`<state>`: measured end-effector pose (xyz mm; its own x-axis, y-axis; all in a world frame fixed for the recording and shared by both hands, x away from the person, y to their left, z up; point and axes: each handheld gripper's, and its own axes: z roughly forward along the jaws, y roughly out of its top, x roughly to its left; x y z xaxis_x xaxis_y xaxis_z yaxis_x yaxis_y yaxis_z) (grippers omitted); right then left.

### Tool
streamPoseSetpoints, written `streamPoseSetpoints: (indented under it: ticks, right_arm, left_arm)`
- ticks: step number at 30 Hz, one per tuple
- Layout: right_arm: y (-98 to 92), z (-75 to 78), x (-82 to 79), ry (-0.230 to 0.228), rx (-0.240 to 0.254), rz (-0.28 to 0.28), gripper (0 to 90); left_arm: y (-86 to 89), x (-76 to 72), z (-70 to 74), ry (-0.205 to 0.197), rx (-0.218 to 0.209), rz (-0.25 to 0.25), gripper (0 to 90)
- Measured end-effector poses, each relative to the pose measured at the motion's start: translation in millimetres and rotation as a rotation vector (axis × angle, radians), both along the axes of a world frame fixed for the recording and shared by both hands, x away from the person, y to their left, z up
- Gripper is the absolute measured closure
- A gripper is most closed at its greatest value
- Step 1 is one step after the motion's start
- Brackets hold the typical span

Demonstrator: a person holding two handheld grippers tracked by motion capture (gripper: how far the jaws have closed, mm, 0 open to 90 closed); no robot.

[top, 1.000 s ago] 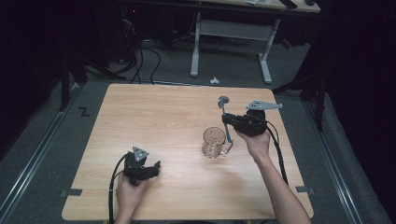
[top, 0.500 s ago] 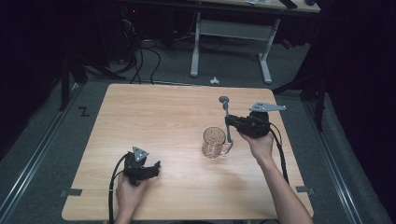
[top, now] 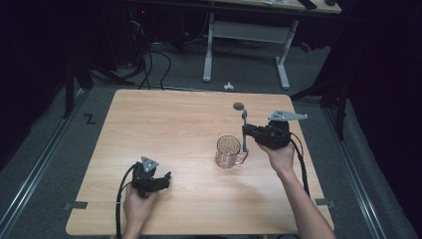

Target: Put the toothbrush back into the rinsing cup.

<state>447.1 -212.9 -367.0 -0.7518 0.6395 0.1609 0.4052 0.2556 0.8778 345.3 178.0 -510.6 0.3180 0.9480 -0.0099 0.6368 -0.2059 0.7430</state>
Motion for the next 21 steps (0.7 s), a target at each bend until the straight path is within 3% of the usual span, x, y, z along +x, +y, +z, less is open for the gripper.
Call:
streamPoseSetpoints:
  ticks: [21]
  right_arm:
    - [-9.8,-3.4,-3.8,0.008,0.008,-0.016,79.6]
  left_arm:
    - [0.0,0.0,0.0,0.000,0.000,0.000,22.1]
